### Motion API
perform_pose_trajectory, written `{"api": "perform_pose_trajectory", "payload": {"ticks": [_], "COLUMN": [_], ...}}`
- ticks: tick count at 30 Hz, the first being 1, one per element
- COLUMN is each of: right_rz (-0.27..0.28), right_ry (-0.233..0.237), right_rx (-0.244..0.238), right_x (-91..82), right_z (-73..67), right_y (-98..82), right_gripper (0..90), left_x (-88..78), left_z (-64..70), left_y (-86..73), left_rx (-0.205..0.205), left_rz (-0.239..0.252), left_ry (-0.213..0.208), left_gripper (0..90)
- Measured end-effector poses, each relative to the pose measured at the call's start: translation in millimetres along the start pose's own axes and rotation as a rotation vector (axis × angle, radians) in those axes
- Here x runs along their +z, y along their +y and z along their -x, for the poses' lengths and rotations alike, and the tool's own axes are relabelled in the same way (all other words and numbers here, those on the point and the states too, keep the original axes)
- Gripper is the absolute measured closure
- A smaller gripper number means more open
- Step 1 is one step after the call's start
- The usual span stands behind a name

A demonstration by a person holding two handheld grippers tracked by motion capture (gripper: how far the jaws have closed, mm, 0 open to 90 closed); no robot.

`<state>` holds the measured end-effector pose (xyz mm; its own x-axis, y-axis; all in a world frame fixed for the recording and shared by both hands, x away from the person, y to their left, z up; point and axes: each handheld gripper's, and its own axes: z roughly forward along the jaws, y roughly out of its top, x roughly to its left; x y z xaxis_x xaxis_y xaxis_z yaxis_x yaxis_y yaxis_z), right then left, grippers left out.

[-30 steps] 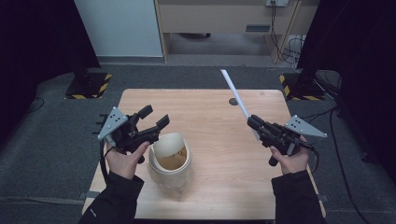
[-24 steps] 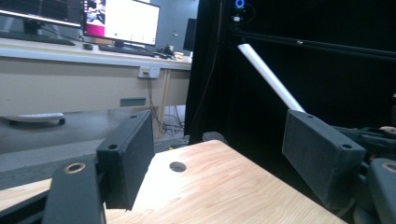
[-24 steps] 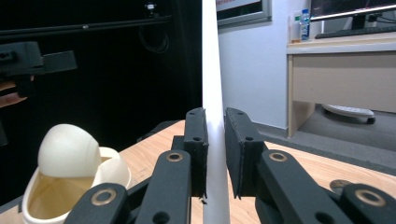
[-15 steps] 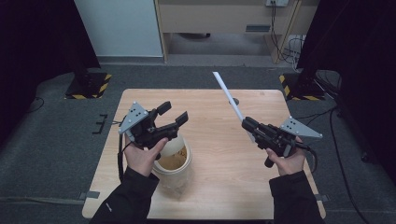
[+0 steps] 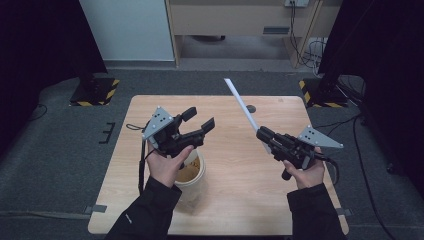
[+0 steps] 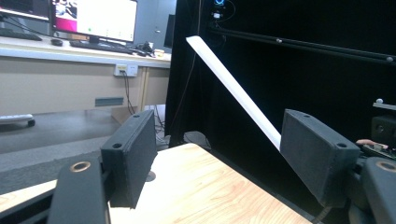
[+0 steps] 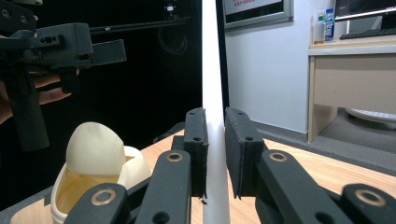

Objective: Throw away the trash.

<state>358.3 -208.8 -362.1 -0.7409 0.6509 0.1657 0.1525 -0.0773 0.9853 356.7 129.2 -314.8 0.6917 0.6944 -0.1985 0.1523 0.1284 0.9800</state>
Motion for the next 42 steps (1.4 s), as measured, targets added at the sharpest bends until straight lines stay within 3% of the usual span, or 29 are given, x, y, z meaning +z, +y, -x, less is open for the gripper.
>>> {"api": "perform_pose_trajectory", "payload": {"ticks": [10, 19, 33, 39, 42], "right_rz": [0.013, 0.011, -0.005, -0.004, -0.003], "right_ry": [0.007, 0.024, 0.070, 0.090, 0.095], "right_rx": [0.001, 0.004, -0.005, -0.010, -0.009], "right_x": [-3.0, -0.9, 4.4, 4.5, 5.4], "right_z": [0.9, -1.2, -6.0, -8.0, -8.5], "right_y": [1.9, 0.0, -4.2, -3.1, -3.7], "right_gripper": [79.4, 79.4, 79.4, 79.4, 79.4], "left_x": [17.1, 42.9, 73.8, 79.7, 79.6], "left_z": [6.2, 17.5, 23.2, 22.6, 23.2], "left_y": [0.6, -0.1, -5.8, -6.8, -6.8], "left_rx": [0.002, 0.008, -0.028, -0.045, -0.038], "left_rz": [-0.010, -0.012, -0.041, -0.046, -0.046], "left_ry": [-0.017, -0.033, -0.038, -0.048, -0.053], "left_gripper": [27.1, 28.7, 31.2, 40.8, 50.6]}}
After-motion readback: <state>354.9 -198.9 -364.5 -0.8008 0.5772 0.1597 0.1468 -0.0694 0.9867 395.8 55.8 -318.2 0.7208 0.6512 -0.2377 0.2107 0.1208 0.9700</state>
